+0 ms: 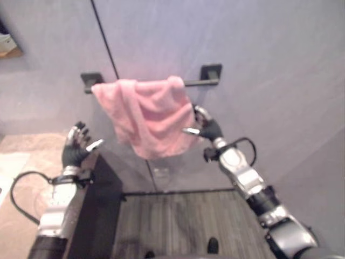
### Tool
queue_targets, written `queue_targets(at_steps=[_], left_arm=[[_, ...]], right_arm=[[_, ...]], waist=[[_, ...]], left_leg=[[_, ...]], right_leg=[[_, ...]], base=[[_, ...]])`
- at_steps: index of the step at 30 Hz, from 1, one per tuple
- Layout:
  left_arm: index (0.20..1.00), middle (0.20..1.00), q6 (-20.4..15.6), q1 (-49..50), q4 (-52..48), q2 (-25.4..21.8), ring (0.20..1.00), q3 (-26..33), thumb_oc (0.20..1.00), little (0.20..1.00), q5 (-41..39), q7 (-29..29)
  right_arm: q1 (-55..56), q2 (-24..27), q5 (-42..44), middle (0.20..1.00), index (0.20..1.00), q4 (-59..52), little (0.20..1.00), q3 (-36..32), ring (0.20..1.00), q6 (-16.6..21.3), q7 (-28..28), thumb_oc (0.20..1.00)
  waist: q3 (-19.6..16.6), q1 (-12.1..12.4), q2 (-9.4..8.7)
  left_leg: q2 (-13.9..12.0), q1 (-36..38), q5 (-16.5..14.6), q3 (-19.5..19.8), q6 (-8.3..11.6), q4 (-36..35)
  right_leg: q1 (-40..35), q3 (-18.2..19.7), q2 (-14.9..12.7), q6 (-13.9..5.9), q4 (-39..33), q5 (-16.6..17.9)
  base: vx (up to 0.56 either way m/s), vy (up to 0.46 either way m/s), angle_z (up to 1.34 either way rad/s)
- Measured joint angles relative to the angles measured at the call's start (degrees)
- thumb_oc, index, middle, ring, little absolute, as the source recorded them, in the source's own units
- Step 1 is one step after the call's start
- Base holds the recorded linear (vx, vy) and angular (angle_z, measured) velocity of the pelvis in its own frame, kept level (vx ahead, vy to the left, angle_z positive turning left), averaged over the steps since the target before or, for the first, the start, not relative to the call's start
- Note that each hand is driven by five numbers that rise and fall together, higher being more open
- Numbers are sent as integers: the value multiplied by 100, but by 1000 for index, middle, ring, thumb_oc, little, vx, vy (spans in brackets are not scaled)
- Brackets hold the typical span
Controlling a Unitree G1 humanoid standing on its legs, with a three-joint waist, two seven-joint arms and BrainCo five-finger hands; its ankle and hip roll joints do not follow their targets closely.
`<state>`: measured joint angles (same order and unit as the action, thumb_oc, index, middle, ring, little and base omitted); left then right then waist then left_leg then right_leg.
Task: Put brush and paste in cup on sink, flatten towel.
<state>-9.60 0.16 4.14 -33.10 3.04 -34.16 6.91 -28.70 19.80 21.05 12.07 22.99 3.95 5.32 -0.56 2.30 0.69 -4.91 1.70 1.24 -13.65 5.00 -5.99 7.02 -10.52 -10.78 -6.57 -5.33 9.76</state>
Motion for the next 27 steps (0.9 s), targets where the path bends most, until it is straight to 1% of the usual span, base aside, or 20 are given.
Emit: queue_targets(at_steps=[1,2,5,6,7,11,13,14,17,18,19,20,22,25,27], left_arm=[[1000,1000,0,-109,-21,-10,1000,-87,1000,1000,-174,-101],[1000,1000,-1,-140,-74,-25,1000,-115,1000,1000,-258,-162],[1000,1000,-8,-182,-196,-135,1000,-206,1000,1000,-541,-381],[1000,1000,-8,-182,-205,-151,1000,-212,1000,1000,-560,-392],[1000,1000,-2,-173,-421,-346,1000,-212,1000,1000,-852,-607],[1000,1000,-24,-134,-949,-956,1000,-154,1000,1000,-1109,-923],[1000,1000,-104,151,-1358,-1117,1000,110,1000,1000,-1082,-1066],[1000,1000,-138,403,-1550,-1212,1000,372,1000,1000,-1016,-1093],[1000,1000,-168,659,-1601,-1254,1000,782,1000,1000,-967,-1093],[1000,1000,-171,901,-1689,-1304,1000,1039,1000,1000,-914,-1101],[1000,1000,-189,1194,-1746,-1359,1000,1372,1000,1000,-858,-1086],[1000,1000,-186,1310,-1786,-1343,1000,1553,1000,1000,-797,-1076],[1000,1000,-210,1502,-1820,-1325,1000,1911,1000,1000,-689,-1051],[1000,1000,-258,1531,-1924,-1166,1000,2076,1000,1000,-562,-1053],[1000,1000,-254,1495,-1937,-1107,1000,2074,1000,1000,-436,-1055]], right_arm=[[-4,-43,598,1000,1000,-6,1000,12,1000,9,-115,1000],[-9,-118,881,1000,1000,-6,1000,14,1000,14,-186,1000],[-15,-242,1568,1000,1000,-7,1000,95,1000,26,-381,1000],[-15,-242,1603,1000,1000,-7,1000,99,1000,26,-397,1000],[-17,-268,2148,1000,1000,-7,1000,123,1000,75,-549,1000],[-13,-316,2659,1000,1000,-92,1000,150,1000,152,-764,1000],[-3,-198,2655,1000,1000,-447,1000,153,1000,157,-856,1000],[8,0,2626,1000,1000,-756,1000,159,1000,199,-917,1000],[23,315,2567,1000,1000,-1130,1000,125,1000,254,-941,1000],[72,572,2349,1000,1000,-1398,1000,86,1000,251,-947,1000],[222,1059,2129,1000,1000,-1632,1000,-56,1000,231,-970,1000],[327,1208,1892,1000,1000,-1717,1000,-238,1000,222,-971,1000],[526,1368,1474,1000,1000,-1830,1000,-625,1000,227,-924,1000],[756,1419,978,1000,1000,-1859,1000,-1007,1000,223,-898,1000],[943,1451,738,1000,1000,-1907,1000,-1205,1000,215,-891,1000]], waist=[[-5,2,-9],[-15,3,-24],[-14,3,-38],[-14,3,-38],[-6,19,-57],[23,87,-97],[37,100,-97],[42,99,-95],[47,117,-93],[63,101,-95],[74,117,-100],[91,135,-108],[121,142,-118],[164,143,-133],[173,132,-133]], left_leg=[[-3,-36,-1,27,1,2],[-3,-73,0,28,1,10],[-3,-141,20,18,29,26],[-3,-143,19,19,29,26],[-7,-171,18,19,28,25],[-30,-185,5,16,39,7],[-34,-190,-1,17,46,4],[-40,-194,-13,22,38,11],[-53,-206,-7,52,47,24],[-56,-221,-8,70,47,25],[-55,-239,-6,115,48,27],[-55,-241,-6,144,48,27],[-63,-231,-6,177,48,27],[-61,-160,-8,190,46,25],[-61,-130,-18,224,29,23]], right_leg=[[17,-29,1,15,0,11],[56,-31,2,15,1,12],[127,-25,10,23,2,52],[127,-25,11,23,2,52],[151,-26,13,22,2,52],[168,-48,27,8,0,30],[173,-62,26,0,0,-12],[176,-66,35,5,0,-10],[167,-103,47,6,1,-9],[170,-118,47,4,1,-10],[162,-130,47,3,2,-12],[148,-150,49,1,1,-13],[114,-181,51,1,4,-13],[32,-195,46,-7,1,-23],[-18,-233,39,-2,0,-36]], base=[[14,-3,5],[0,0,0],[24,-4,0],[0,0,0],[38,-11,0],[55,-12,0],[53,-15,0],[0,0,0],[34,-12,5],[28,-8,13],[22,-1,15],[23,-1,15],[4,10,9],[-2,26,3],[-8,35,6]])
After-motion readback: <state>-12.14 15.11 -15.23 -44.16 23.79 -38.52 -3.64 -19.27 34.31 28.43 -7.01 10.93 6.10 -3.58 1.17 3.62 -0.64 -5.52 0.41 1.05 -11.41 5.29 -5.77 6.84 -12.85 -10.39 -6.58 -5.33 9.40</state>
